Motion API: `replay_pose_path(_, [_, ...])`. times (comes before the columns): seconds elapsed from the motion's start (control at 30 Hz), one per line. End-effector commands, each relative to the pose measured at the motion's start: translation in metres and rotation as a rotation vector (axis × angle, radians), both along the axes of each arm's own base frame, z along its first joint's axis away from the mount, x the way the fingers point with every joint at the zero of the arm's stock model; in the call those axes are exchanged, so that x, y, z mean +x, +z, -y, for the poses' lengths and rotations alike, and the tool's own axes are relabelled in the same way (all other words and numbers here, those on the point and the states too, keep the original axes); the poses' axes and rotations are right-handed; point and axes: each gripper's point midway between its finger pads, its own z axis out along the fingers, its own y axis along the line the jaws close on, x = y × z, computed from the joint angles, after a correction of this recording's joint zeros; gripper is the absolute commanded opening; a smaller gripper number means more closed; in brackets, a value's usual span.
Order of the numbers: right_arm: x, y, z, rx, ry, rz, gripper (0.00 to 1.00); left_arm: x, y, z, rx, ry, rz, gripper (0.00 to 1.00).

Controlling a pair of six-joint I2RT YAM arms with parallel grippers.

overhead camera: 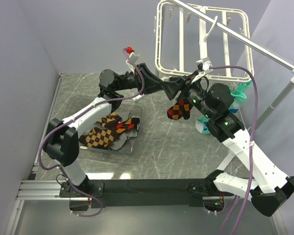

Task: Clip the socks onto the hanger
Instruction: Open the clamp at the hanger.

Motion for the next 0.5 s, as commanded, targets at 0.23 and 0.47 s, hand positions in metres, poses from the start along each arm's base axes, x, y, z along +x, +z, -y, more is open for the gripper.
replay_pose_path(0.23, [0.014, 0.016, -0.007, 0.064, -0.010, 0.064, 0.55, -0.013, 0.014, -0.006, -0.009, -0.053, 0.081, 0.03])
replay_pose_path(0.47, [0.012, 0.023, -0.004, 0.098, -0.017, 0.092, 0.50, -0.012, 0.012, -0.007, -0.009, -0.047, 0.074, 0.03])
